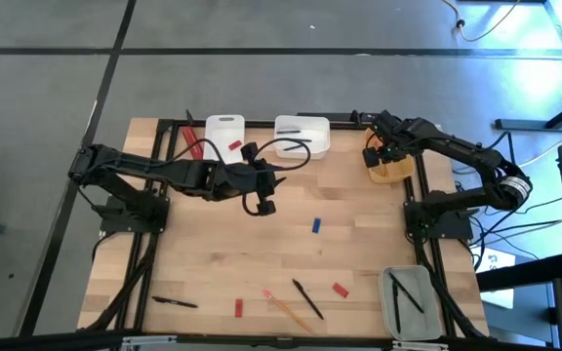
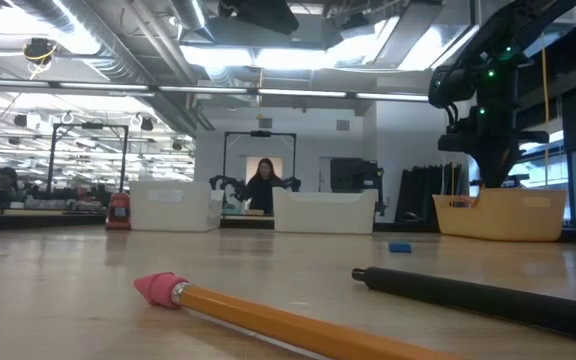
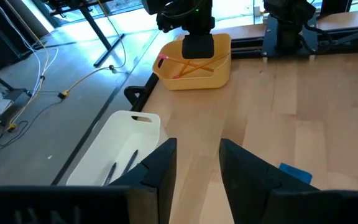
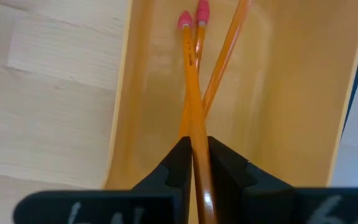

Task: Sort crayons/erasers/pens/pencils in bins
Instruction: Put the yellow pencil into the yellow bin

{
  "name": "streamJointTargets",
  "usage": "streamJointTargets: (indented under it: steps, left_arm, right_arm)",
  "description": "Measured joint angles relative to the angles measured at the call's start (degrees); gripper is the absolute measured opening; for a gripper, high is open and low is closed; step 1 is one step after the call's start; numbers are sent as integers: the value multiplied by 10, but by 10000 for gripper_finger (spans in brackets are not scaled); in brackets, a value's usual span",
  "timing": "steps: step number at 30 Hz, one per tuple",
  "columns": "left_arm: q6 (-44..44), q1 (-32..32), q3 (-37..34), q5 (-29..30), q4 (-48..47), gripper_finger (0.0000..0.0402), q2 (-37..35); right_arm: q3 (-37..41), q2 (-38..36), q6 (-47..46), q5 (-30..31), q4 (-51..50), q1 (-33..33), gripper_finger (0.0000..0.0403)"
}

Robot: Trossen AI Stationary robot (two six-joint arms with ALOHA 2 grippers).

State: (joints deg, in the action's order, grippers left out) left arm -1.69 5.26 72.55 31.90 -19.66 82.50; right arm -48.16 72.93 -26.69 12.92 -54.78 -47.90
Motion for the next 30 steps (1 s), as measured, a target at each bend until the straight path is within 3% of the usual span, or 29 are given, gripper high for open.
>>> streamJointTargets:
  steps: [8, 21, 30]
  left_arm:
    - [0, 0, 0, 0, 0, 112, 0]
    - [0, 0, 0, 0, 0, 112, 0]
    - [0, 0, 0, 0, 0, 112, 0]
  right_arm:
    - [0, 0, 0, 0, 3, 0, 30]
    - [0, 0, -1, 2, 3, 0, 136]
    - [-27, -9, 11, 8, -6, 0, 152]
